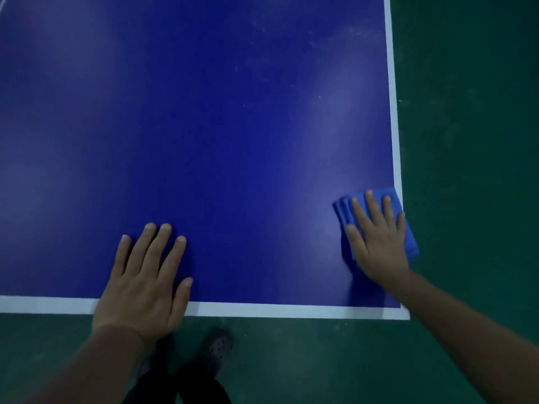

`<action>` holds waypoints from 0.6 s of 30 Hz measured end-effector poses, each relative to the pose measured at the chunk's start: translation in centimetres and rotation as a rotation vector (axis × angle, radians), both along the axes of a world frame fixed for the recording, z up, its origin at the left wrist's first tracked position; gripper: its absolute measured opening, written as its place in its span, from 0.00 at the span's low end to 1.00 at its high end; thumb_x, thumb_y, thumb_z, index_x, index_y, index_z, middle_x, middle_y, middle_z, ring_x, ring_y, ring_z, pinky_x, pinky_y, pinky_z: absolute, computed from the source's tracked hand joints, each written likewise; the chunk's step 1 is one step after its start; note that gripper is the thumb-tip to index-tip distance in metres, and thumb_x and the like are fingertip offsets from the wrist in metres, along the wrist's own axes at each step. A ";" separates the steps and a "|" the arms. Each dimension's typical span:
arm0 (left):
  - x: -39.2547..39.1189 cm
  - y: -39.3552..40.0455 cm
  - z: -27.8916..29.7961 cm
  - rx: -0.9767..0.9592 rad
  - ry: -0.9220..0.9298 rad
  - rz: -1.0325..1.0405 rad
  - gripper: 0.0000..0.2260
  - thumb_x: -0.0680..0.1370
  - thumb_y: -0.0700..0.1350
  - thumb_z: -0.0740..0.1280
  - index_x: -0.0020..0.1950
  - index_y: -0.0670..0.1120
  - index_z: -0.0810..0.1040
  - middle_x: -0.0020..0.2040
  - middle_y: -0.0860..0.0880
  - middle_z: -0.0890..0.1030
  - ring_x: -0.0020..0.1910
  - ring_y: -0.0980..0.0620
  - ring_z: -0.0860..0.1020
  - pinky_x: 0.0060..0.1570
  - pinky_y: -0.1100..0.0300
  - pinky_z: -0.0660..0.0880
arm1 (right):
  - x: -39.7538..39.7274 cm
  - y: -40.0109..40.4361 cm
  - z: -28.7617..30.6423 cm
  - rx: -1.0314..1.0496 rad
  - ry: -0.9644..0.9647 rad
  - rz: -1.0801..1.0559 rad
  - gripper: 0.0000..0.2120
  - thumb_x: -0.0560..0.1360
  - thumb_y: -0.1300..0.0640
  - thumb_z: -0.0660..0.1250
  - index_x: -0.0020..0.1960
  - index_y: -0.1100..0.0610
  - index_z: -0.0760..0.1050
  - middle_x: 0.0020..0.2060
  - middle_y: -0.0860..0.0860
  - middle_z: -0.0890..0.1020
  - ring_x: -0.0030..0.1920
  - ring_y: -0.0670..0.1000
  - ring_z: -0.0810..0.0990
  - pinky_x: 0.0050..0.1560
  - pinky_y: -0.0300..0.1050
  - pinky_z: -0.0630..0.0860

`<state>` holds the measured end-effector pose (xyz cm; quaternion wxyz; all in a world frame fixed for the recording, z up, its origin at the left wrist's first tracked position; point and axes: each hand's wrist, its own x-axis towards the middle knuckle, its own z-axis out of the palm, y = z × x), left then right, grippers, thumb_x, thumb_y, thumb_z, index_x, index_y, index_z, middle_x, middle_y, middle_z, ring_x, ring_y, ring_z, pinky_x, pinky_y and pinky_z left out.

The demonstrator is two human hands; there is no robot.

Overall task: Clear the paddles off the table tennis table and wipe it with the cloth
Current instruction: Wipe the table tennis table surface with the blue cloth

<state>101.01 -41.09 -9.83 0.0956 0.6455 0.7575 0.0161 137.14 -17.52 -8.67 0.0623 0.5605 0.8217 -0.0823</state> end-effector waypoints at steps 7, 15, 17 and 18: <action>0.0 0.0 0.1 -0.005 0.008 0.013 0.31 0.80 0.57 0.51 0.76 0.38 0.65 0.77 0.37 0.63 0.79 0.37 0.57 0.76 0.36 0.51 | -6.3 15.4 0.2 -0.003 0.032 -0.333 0.29 0.82 0.40 0.45 0.81 0.41 0.48 0.82 0.48 0.48 0.81 0.59 0.44 0.76 0.70 0.43; 0.4 0.4 1.3 -0.045 -0.038 0.072 0.31 0.79 0.57 0.52 0.75 0.38 0.68 0.77 0.38 0.64 0.79 0.40 0.57 0.77 0.38 0.51 | -8.7 5.3 0.3 -0.019 -0.036 0.249 0.29 0.82 0.36 0.42 0.81 0.43 0.52 0.81 0.47 0.53 0.81 0.58 0.46 0.76 0.67 0.43; 1.0 0.8 1.7 -0.028 -0.088 0.138 0.30 0.79 0.56 0.52 0.73 0.38 0.71 0.76 0.39 0.66 0.79 0.40 0.58 0.77 0.38 0.51 | -7.4 7.1 0.6 -0.040 -0.055 0.326 0.28 0.82 0.37 0.44 0.81 0.42 0.51 0.82 0.46 0.51 0.81 0.56 0.44 0.77 0.67 0.44; 1.5 1.2 2.0 -0.012 -0.123 0.203 0.29 0.79 0.55 0.53 0.71 0.38 0.72 0.75 0.39 0.67 0.78 0.40 0.59 0.77 0.38 0.50 | -6.9 8.8 0.8 -0.041 -0.075 0.263 0.28 0.83 0.37 0.45 0.81 0.42 0.50 0.82 0.46 0.50 0.81 0.56 0.44 0.77 0.67 0.43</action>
